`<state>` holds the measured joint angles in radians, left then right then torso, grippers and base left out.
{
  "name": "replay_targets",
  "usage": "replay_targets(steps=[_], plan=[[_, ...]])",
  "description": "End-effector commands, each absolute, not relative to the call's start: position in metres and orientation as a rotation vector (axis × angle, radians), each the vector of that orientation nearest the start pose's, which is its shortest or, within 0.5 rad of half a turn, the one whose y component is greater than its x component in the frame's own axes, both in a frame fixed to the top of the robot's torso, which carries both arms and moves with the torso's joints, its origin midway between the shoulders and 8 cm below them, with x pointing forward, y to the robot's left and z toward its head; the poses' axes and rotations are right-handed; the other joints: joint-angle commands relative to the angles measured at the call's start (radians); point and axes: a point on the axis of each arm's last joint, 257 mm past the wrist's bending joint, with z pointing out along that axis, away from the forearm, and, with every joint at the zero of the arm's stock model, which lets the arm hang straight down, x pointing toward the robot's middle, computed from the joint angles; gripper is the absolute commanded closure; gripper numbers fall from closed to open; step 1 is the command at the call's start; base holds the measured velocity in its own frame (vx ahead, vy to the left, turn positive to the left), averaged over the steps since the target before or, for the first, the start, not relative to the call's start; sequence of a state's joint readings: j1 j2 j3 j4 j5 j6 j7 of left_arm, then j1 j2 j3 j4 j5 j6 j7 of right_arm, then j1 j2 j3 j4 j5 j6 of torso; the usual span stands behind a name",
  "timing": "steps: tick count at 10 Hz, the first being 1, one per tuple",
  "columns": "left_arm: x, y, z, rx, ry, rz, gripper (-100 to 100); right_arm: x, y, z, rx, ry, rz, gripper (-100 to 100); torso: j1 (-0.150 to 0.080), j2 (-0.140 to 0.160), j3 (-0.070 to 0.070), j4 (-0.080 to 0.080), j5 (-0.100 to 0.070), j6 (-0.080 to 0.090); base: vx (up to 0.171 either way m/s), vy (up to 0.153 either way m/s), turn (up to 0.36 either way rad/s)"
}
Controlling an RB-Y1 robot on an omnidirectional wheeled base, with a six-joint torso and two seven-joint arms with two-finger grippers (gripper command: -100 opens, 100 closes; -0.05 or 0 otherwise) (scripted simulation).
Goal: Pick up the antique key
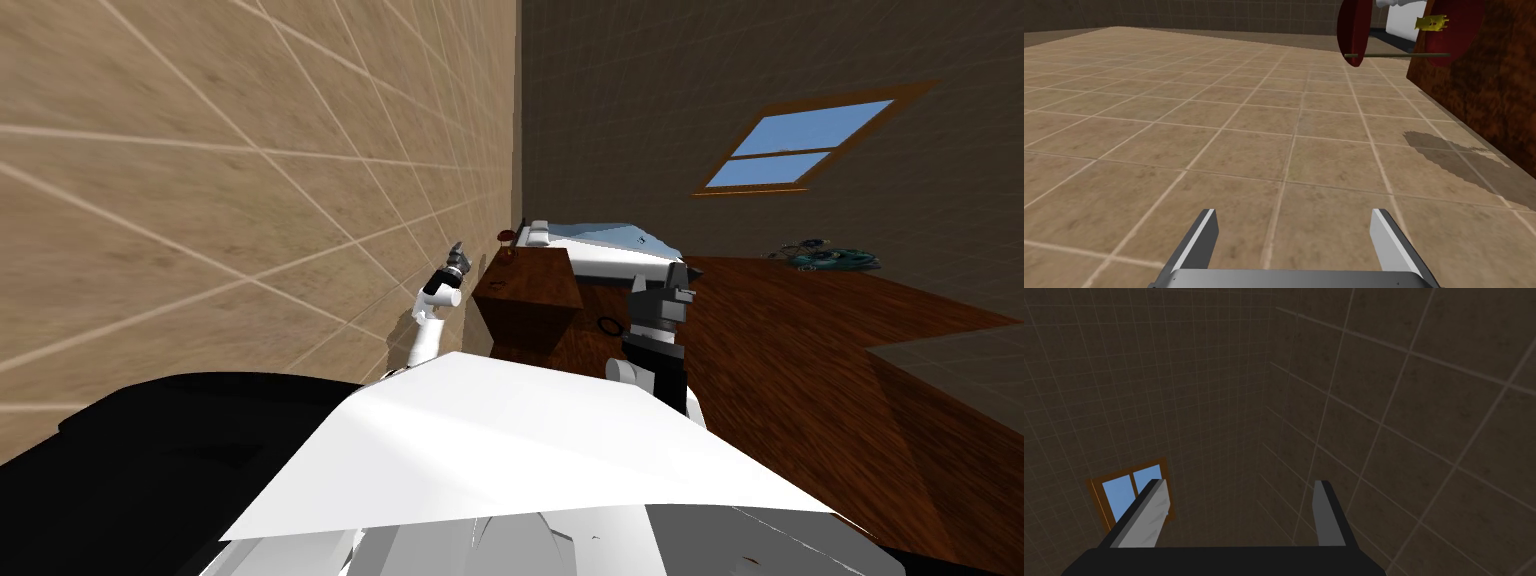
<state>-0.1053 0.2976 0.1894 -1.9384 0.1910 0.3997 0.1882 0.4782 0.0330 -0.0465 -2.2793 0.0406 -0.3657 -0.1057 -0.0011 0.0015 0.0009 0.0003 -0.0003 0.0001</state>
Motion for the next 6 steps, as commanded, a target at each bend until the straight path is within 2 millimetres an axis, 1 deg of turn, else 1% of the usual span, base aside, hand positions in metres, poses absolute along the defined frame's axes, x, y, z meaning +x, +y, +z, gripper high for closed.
replay_targets(steps=[1,2,4,5,6], plan=[[0.558,0.347,-0.066,-1.271,1.059,-1.236,-100,0.364,-0.297,0.005,0.792,0.646,1.304,0,0.000,0.000,0.000,0.000,0.000,0.000,-0.024,-0.009,-0.023],[0.567,0.350,-0.068,-1.305,1.065,-1.235,-100,0.364,-0.297,0.005,0.792,0.646,1.304,0,0.000,0.000,0.000,0.000,0.000,0.000,-0.024,-0.005,-0.048],[0.567,0.351,-0.079,-1.340,1.088,-1.213,-100,0.364,-0.297,0.005,0.792,0.646,1.304,0,0.001,-0.001,0.000,0.000,0.000,0.000,-0.013,-0.001,-0.012],[0.577,0.353,-0.083,-1.377,1.097,-1.209,-100,0.364,-0.297,0.005,0.792,0.646,1.304,0,0.001,-0.001,-0.001,0.000,0.000,0.000,-0.012,0.000,-0.068],[0.576,0.353,-0.090,-1.400,1.113,-1.194,-100,0.364,-0.297,0.005,0.792,0.646,1.304,0,0.001,-0.001,-0.001,0.000,0.000,0.000,-0.013,0.001,-0.037]])
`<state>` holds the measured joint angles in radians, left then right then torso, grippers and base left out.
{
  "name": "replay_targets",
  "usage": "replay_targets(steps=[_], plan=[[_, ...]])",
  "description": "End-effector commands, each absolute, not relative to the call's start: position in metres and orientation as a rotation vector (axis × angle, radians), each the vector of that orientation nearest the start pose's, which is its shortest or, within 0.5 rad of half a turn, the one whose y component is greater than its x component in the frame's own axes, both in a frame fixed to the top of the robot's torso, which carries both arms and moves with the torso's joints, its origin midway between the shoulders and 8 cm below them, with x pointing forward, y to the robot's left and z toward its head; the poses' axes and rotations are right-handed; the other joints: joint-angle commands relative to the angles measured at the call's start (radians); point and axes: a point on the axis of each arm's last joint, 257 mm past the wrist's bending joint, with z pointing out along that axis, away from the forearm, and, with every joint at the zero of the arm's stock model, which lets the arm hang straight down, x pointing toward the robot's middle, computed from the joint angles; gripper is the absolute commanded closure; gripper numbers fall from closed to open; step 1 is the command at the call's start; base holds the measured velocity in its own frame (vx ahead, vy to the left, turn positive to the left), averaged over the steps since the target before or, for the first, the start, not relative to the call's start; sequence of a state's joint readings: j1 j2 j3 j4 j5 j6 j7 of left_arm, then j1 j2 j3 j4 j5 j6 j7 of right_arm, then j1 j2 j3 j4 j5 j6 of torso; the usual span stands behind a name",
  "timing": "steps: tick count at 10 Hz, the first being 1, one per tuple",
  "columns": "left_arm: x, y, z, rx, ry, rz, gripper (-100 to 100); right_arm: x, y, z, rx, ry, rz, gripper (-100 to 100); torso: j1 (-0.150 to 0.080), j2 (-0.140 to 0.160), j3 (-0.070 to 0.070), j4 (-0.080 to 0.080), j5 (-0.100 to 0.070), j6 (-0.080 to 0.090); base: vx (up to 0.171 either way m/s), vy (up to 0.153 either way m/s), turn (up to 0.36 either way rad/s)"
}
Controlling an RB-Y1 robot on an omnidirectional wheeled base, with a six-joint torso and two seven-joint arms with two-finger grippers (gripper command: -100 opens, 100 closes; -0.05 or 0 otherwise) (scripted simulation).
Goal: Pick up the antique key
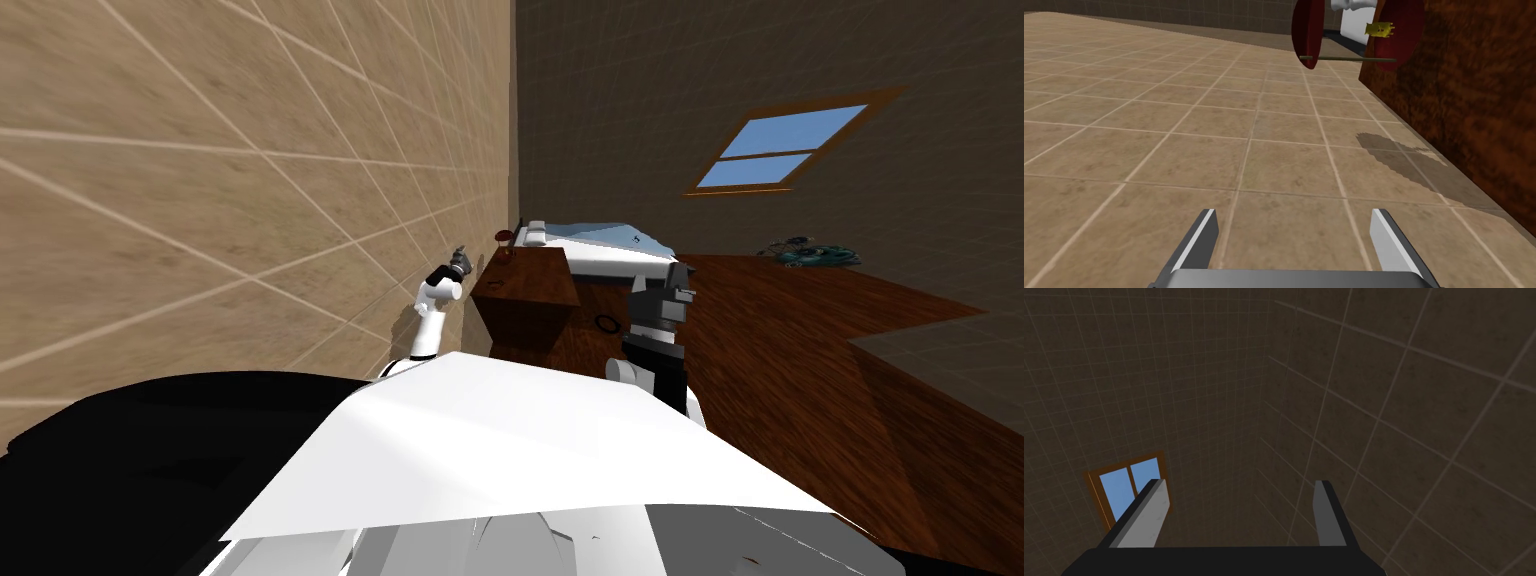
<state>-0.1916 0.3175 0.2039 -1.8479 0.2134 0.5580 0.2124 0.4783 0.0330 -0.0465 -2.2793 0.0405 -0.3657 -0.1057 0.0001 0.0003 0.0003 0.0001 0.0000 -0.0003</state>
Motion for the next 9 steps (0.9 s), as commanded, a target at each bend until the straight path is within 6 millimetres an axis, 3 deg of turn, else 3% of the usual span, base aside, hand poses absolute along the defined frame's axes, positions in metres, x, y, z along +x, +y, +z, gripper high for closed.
replay_targets(steps=[1,9], plan=[[0.576,0.354,-0.091,-1.405,1.117,-1.190,-100,0.364,-0.297,0.005,0.792,0.646,1.304,0,0.000,0.000,0.000,0.000,0.000,0.000,-0.006,0.000,0.008],[0.602,0.351,-0.140,-1.636,1.239,-1.095,-100,0.364,-0.298,0.005,0.792,0.646,1.304,0,0.001,0.000,0.000,0.000,0.000,0.000,-0.007,0.008,-0.060]])
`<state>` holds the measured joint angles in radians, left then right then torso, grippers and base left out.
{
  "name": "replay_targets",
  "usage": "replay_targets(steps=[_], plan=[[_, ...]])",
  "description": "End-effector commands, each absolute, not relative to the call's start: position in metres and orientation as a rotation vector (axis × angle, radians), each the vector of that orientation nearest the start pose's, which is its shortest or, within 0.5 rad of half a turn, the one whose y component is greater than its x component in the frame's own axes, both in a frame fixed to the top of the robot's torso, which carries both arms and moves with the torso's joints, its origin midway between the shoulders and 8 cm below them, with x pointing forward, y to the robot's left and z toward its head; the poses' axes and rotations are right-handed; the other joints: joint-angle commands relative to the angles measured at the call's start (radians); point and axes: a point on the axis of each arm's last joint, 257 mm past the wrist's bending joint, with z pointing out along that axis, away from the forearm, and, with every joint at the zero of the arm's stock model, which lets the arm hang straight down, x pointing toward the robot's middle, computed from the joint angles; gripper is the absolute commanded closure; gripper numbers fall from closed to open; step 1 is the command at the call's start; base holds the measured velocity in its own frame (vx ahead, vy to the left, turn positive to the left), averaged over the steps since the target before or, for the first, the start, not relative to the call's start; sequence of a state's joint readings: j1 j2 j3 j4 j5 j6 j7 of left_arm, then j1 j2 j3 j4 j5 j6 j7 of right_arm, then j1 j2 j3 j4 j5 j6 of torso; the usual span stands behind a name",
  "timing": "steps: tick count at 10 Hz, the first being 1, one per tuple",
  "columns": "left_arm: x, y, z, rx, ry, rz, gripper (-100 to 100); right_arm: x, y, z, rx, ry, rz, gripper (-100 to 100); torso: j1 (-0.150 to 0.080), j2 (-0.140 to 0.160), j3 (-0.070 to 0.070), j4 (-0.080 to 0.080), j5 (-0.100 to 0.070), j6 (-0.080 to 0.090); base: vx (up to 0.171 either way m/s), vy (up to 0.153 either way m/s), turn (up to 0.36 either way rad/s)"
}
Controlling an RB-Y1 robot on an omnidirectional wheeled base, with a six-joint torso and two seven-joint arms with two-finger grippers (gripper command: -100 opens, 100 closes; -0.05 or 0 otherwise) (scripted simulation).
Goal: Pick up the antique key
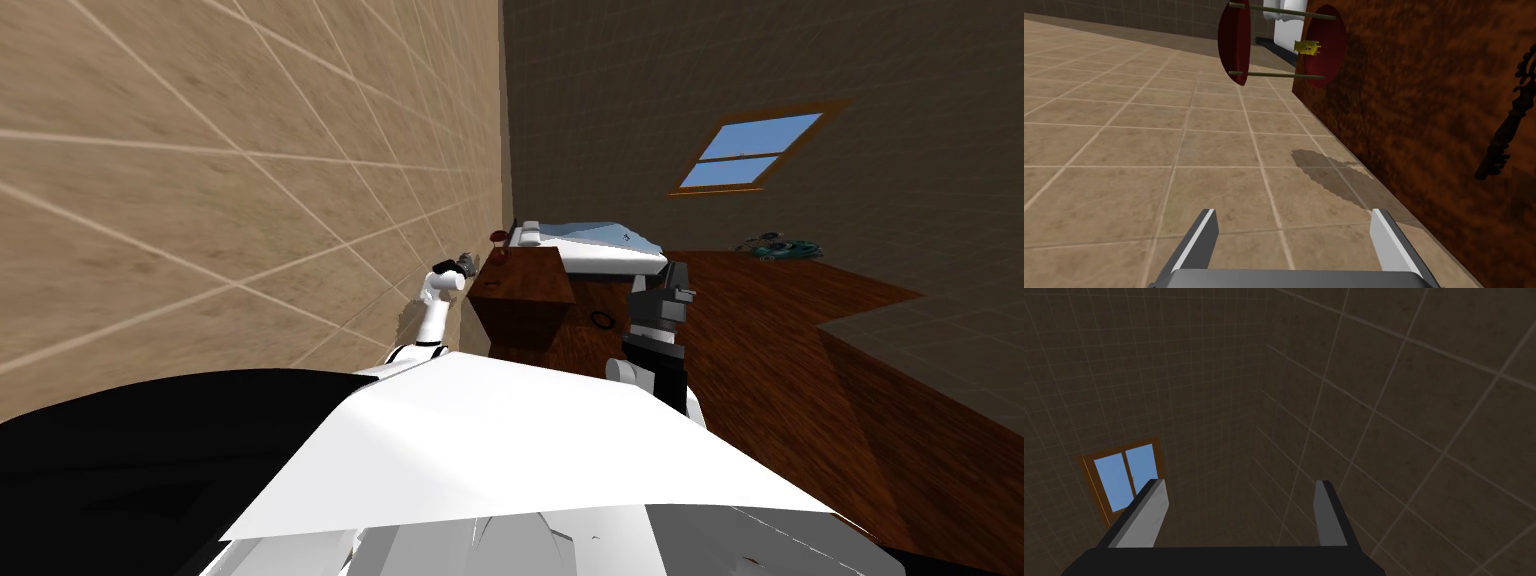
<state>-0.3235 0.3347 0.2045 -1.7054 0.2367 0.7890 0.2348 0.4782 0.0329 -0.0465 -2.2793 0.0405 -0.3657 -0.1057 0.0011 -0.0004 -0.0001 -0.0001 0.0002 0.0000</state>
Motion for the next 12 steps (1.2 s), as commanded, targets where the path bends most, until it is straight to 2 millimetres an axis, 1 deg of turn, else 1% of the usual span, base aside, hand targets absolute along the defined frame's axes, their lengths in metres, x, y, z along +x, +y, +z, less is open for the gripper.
replay_targets(steps=[1,2,3,4,5,6,7,8,9,10,11,12], plan=[[0.600,0.352,-0.151,-1.666,1.258,-1.071,-100,0.364,-0.297,0.005,0.792,0.646,1.304,0,0.000,0.000,0.000,0.000,0.000,0.000,-0.002,0.018,-0.068],[0.605,0.349,-0.159,-1.704,1.282,-1.054,-100,0.364,-0.298,0.005,0.792,0.646,1.304,0,0.000,0.000,0.000,0.000,0.000,0.000,0.000,0.022,-0.103],[0.602,0.350,-0.166,-1.727,1.298,-1.033,-100,0.364,-0.297,0.005,0.792,0.646,1.304,0,0.000,0.000,0.000,0.000,0.000,0.000,-0.001,0.020,-0.063],[0.601,0.350,-0.168,-1.733,1.302,-1.028,-100,0.364,-0.298,0.005,0.792,0.646,1.304,0,0.000,0.000,0.000,0.000,0.000,0.000,0.000,0.009,0.003],[0.605,0.346,-0.179,-1.778,1.334,-1.001,-100,0.364,-0.298,0.005,0.792,0.646,1.304,0,0.000,0.000,0.000,0.000,0.000,-0.001,0.002,0.014,-0.117],[0.602,0.346,-0.185,-1.796,1.347,-0.984,-100,0.364,-0.297,0.005,0.792,0.646,1.304,0,0.000,0.000,0.000,0.000,0.000,0.000,0.003,0.021,-0.074],[0.605,0.342,-0.193,-1.829,1.375,-0.962,-100,0.364,-0.298,0.005,0.792,0.646,1.304,0,0.000,0.000,0.000,0.000,0.000,-0.001,0.006,0.029,-0.107],[0.602,0.342,-0.199,-1.850,1.388,-0.942,-100,0.364,-0.298,0.005,0.792,0.646,1.304,0,0.001,-0.001,0.000,0.000,0.000,0.000,0.005,0.027,-0.058],[0.601,0.342,-0.201,-1.856,1.393,-0.936,-100,0.364,-0.298,0.005,0.792,0.647,1.304,0,0.001,0.000,0.000,0.000,0.000,-0.001,0.003,0.012,0.006],[0.601,0.338,-0.213,-1.900,1.429,-0.899,-100,0.364,-0.298,0.005,0.792,0.647,1.304,0,0.000,0.000,0.000,0.000,0.000,-0.001,0.006,0.019,-0.096],[0.598,0.338,-0.216,-1.913,1.439,-0.885,-100,0.364,-0.297,0.005,0.792,0.646,1.304,0,0.000,0.000,0.000,0.000,0.000,0.000,0.007,0.025,-0.088],[0.598,0.334,-0.226,-1.949,1.472,-0.851,-100,0.364,-0.298,0.005,0.792,0.647,1.304,0,0.000,-0.001,0.000,0.000,0.000,-0.001,0.006,0.029,-0.123]])
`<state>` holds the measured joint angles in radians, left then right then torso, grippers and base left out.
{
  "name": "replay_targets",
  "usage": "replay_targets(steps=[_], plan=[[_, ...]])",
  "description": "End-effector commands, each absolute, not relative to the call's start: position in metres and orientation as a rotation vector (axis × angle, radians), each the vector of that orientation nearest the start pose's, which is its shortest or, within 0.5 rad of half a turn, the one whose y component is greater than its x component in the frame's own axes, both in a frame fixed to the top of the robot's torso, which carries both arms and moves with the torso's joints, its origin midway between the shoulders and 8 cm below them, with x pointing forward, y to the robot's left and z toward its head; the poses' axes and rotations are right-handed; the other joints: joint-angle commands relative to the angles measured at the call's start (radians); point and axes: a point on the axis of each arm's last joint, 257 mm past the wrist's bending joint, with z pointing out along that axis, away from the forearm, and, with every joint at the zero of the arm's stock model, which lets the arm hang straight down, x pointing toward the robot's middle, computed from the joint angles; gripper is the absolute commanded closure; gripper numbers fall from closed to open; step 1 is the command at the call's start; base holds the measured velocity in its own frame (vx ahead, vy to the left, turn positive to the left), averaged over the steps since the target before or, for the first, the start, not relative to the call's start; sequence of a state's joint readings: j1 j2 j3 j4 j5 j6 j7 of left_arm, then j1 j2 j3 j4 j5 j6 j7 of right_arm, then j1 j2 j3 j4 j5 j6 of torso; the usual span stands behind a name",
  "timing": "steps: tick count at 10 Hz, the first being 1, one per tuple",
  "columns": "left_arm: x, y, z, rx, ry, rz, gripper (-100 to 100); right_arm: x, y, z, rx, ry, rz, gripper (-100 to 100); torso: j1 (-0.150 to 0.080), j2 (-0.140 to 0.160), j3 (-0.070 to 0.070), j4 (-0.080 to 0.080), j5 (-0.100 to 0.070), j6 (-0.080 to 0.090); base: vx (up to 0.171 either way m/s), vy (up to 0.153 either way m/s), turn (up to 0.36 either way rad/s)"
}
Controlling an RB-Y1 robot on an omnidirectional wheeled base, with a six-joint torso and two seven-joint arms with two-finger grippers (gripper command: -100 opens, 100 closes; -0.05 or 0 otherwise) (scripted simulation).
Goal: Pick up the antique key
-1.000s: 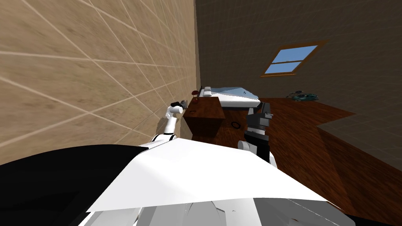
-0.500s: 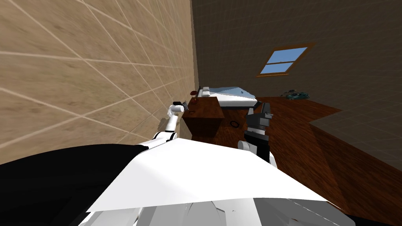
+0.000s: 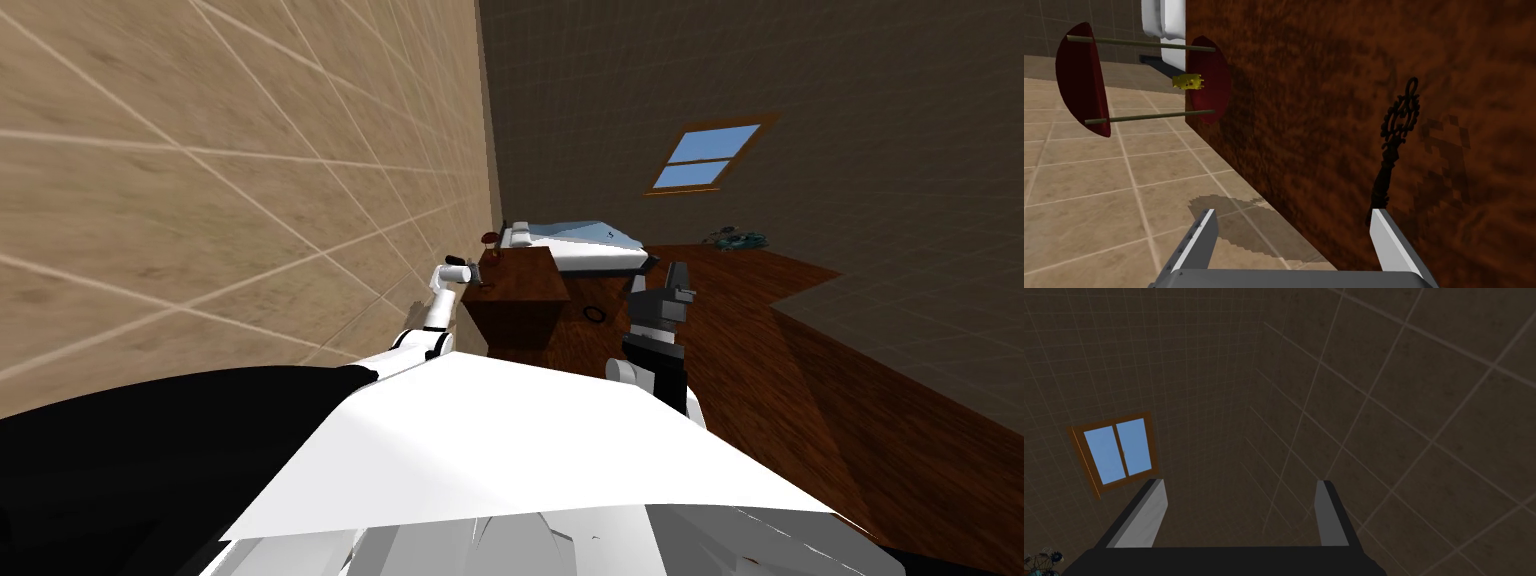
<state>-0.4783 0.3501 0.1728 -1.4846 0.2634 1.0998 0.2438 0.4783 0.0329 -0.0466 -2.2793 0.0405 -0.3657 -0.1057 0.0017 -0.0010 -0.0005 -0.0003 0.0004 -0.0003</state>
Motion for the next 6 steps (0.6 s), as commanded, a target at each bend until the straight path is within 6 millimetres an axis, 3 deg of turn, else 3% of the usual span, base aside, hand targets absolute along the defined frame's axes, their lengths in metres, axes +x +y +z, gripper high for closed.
replay_targets(steps=[1,6], plan=[[0.594,0.334,-0.231,-1.967,1.484,-0.832,-100,0.364,-0.298,0.005,0.792,0.646,1.304,0,0.000,0.000,0.000,0.000,0.000,0.000,0.007,0.028,-0.061],[0.581,0.324,-0.261,-2.091,1.600,-0.681,-100,0.364,-0.298,0.005,0.792,0.647,1.304,0,0.000,0.000,0.000,0.000,0.000,-0.001,0.012,0.030,-0.086]])
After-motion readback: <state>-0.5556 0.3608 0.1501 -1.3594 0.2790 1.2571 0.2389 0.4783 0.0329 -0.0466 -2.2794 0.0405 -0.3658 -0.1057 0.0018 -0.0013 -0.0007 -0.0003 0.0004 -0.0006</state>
